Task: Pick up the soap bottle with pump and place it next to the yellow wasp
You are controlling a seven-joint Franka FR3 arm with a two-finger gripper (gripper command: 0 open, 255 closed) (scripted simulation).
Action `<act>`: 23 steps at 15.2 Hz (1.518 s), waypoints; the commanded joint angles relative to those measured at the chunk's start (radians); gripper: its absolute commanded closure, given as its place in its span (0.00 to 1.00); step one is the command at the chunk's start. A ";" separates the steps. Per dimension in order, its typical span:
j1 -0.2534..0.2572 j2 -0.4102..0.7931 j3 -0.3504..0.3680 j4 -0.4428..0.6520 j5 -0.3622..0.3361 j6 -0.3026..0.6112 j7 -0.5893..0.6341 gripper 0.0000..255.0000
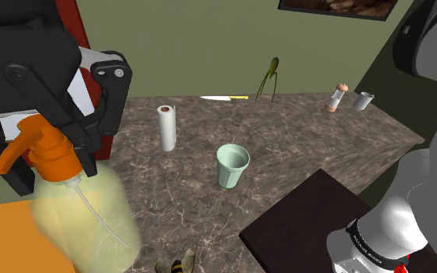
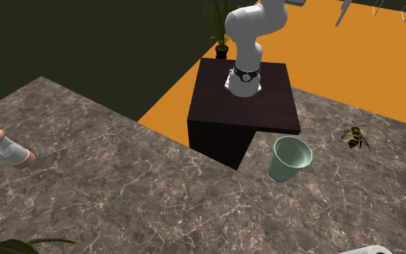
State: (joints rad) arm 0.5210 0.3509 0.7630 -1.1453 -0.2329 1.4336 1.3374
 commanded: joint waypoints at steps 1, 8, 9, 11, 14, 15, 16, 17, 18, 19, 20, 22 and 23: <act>0.102 0.101 -0.005 0.136 -0.072 -0.051 0.053 1.00; 0.032 0.039 0.001 -0.057 -0.027 0.083 0.049 1.00; 0.025 0.033 0.002 -0.080 -0.022 0.100 0.048 1.00; 0.011 0.022 0.003 -0.123 -0.015 0.134 0.047 1.00; -0.005 0.008 0.004 -0.182 -0.006 0.181 0.046 1.00; -0.010 0.005 0.004 -0.201 -0.004 0.197 0.045 1.00; -0.014 0.002 0.004 -0.219 -0.002 0.212 0.045 1.00; -0.018 -0.001 0.004 -0.236 0.000 0.227 0.045 1.00; -0.022 -0.004 0.004 -0.253 0.001 0.241 0.045 1.00; -0.026 -0.006 0.004 -0.270 0.002 0.256 0.045 1.00; -0.029 -0.008 0.004 -0.286 0.003 0.270 0.045 1.00; -0.035 -0.010 0.003 -0.317 0.004 0.298 0.046 1.00; -0.037 -0.011 0.002 -0.331 0.005 0.312 0.046 1.00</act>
State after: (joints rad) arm 0.4903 0.3460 0.7651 -1.4529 -0.2316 1.7266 1.3847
